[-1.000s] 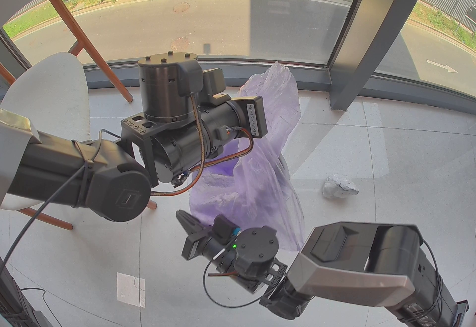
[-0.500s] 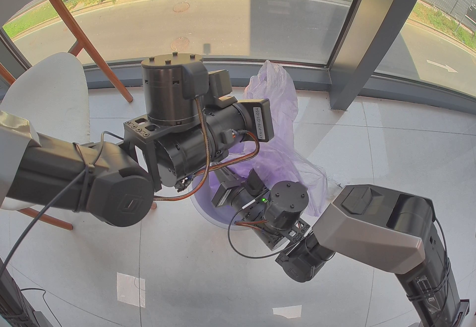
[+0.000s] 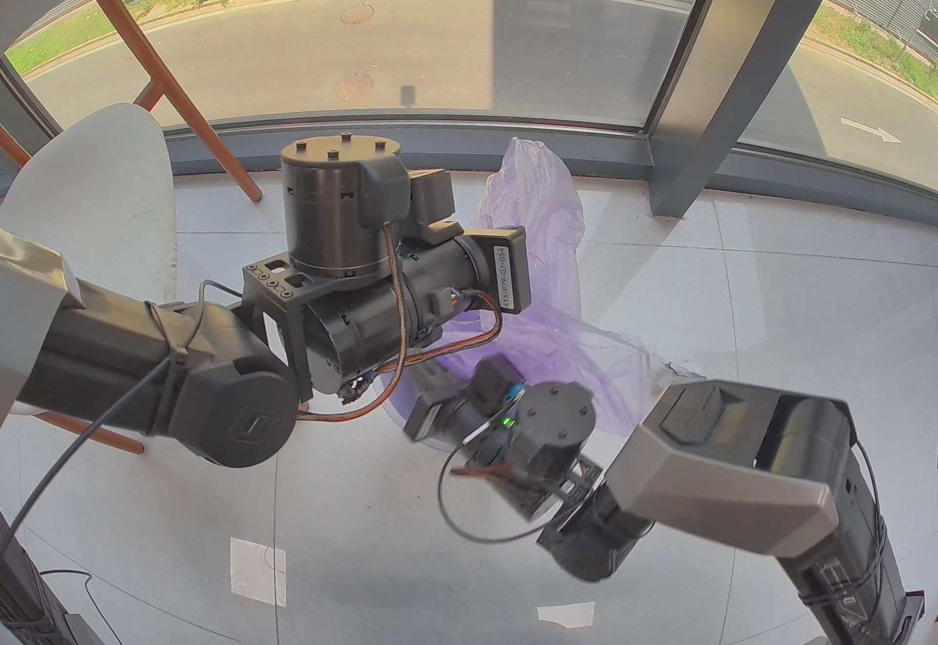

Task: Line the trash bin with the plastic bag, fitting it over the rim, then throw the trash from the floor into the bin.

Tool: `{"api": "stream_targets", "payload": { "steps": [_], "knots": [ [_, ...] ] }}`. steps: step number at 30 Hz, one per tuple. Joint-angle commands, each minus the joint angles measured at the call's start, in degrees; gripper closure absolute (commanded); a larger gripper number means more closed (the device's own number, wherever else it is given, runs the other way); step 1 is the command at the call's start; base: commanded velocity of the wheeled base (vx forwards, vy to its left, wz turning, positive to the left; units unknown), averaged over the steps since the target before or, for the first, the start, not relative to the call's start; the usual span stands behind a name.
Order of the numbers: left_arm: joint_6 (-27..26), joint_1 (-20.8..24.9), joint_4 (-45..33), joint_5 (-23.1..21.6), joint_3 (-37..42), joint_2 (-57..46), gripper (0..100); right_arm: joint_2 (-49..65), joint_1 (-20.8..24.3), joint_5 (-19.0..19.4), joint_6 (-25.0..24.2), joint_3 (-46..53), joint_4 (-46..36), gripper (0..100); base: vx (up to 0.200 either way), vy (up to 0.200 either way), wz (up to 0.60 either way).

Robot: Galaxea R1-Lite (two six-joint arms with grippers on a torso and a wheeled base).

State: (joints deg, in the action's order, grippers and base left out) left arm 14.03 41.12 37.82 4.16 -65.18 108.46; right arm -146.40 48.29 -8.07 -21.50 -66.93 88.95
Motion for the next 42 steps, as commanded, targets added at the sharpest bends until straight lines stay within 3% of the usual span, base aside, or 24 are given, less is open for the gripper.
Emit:
{"api": "stream_targets", "payload": {
  "steps": [1,7,14,17,20,23,25,26,29,31,32,34,38,39,40,42],
  "knots": [
    [-1.81,-0.69,-0.02,-0.20,1.99,-0.35,100,7.97,14.73,0.42,-0.20,9.89,0.52,100,0.000,0.000,0.00],
    [-2.96,-2.97,0.33,-0.11,2.17,-0.18,100,16.41,27.21,2.09,-0.64,20.78,0.69,100,0.000,0.000,0.00],
    [-3.75,-4.73,0.42,-0.91,3.66,-0.44,100,28.18,37.58,2.09,-0.64,36.69,0.78,100,0.000,0.000,0.00],
    [-6.12,-5.26,0.51,-4.60,5.94,-0.79,100,35.39,39.87,1.65,-0.73,42.58,0.96,100,0.000,0.000,0.00],
    [-9.72,-7.46,0.15,-8.29,7.26,-2.46,100,42.07,38.55,1.30,-1.17,45.39,0.96,100,0.000,0.000,0.00],
    [-12.98,-9.57,-0.02,-13.82,7.35,-2.64,100,48.66,28.27,0.60,-1.44,46.27,0.78,100,0.000,0.000,0.00],
    [-14.21,-11.15,-0.11,-16.55,7.18,-2.73,100,52.09,18.60,2.09,-0.73,46.10,0.34,100,0.000,0.000,0.00],
    [-14.65,-11.41,-0.11,-17.43,7.26,-2.73,100,53.41,14.64,4.12,-0.38,45.57,0.25,100,0.000,0.000,0.00],
    [-15.17,-11.50,-0.11,-19.45,7.44,-2.82,100,55.17,-1.18,14.93,-0.12,42.14,-1.77,100,0.000,0.000,0.00],
    [-15.26,-11.41,-0.02,-20.77,7.70,-2.90,100,55.34,-8.91,17.39,0.23,39.33,-5.19,100,0.000,0.000,0.00],
    [-15.26,-11.32,-0.02,-20.86,7.70,-2.90,100,55.34,-9.35,17.39,0.23,39.07,-5.46,100,0.000,0.000,0.00],
    [-16.32,-11.24,-0.11,-24.55,8.05,-3.78,100,55.69,-13.92,15.54,0.15,32.39,-14.95,100,0.000,0.000,0.00],
    [-19.83,-11.32,-0.20,-28.94,8.85,-4.40,100,58.86,-16.47,5.70,-3.02,20.34,-35.78,100,0.000,0.000,0.00],
    [-20.18,-11.32,-0.20,-29.12,9.02,-4.40,100,59.21,-16.47,5.08,-3.54,19.38,-37.63,100,0.000,0.000,0.00],
    [-22.12,-11.24,-0.55,-29.73,9.81,-4.57,100,61.85,-16.29,3.32,-7.94,13.58,-49.40,100,0.000,0.000,0.00],
    [-23.96,-11.15,-3.19,-31.14,9.81,-5.54,100,65.01,-15.68,3.24,-11.28,7.07,-64.08,100,0.000,0.000,0.00]
  ]
}}
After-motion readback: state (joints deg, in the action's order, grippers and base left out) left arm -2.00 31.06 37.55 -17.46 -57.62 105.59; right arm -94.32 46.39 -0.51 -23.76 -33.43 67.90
